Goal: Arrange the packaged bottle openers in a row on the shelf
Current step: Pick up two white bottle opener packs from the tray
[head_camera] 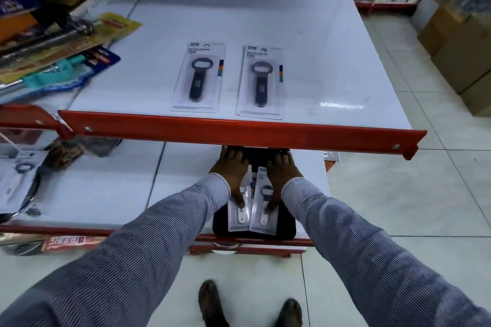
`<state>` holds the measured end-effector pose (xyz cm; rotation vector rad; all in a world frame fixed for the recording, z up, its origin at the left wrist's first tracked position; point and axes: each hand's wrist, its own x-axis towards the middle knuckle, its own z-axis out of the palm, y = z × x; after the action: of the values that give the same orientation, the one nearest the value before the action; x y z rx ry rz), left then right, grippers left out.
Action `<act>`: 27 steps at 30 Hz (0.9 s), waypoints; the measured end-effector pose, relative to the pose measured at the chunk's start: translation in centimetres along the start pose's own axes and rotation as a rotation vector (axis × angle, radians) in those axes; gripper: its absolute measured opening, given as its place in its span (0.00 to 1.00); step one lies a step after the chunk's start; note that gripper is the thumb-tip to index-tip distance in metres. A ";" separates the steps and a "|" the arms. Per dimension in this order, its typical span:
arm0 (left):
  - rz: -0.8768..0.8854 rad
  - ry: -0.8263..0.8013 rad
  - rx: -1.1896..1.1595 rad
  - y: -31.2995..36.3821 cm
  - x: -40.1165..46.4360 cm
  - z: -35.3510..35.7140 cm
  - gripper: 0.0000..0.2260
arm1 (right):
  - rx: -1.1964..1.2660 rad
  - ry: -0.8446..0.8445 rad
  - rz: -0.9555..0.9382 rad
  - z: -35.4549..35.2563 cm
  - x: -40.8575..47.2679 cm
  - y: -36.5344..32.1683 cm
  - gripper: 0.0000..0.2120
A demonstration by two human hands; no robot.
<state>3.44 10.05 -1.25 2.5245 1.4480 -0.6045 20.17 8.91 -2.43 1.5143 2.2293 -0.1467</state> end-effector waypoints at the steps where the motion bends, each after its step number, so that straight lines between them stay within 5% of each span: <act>1: -0.010 0.036 -0.061 0.0 -0.5 -0.3 0.49 | 0.096 -0.008 0.021 -0.7 -0.3 0.2 0.59; 5: -0.072 0.220 -0.514 0.4 -4.8 -1.0 0.31 | 0.581 0.104 0.073 -2.7 -3.5 1.1 0.23; 8: -0.080 0.282 -0.702 1.5 -9.5 -1.6 0.20 | 0.743 0.252 0.062 -4.7 -8.5 0.5 0.11; 17: -0.033 0.868 -0.916 1.9 -20.8 -14.4 0.13 | 0.908 0.860 -0.011 -16.5 -20.6 1.4 0.11; 23: 0.101 1.091 -1.132 1.0 -19.6 -23.0 0.14 | 1.118 1.066 -0.136 -23.8 -20.8 5.8 0.10; 27: 0.142 1.120 -1.234 0.0 -14.1 -27.3 0.13 | 1.325 1.033 -0.114 -26.4 -16.4 11.2 0.13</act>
<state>4.27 8.22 29.36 1.7387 1.1334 1.4823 27.52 7.85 29.78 2.4476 3.2524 -1.3792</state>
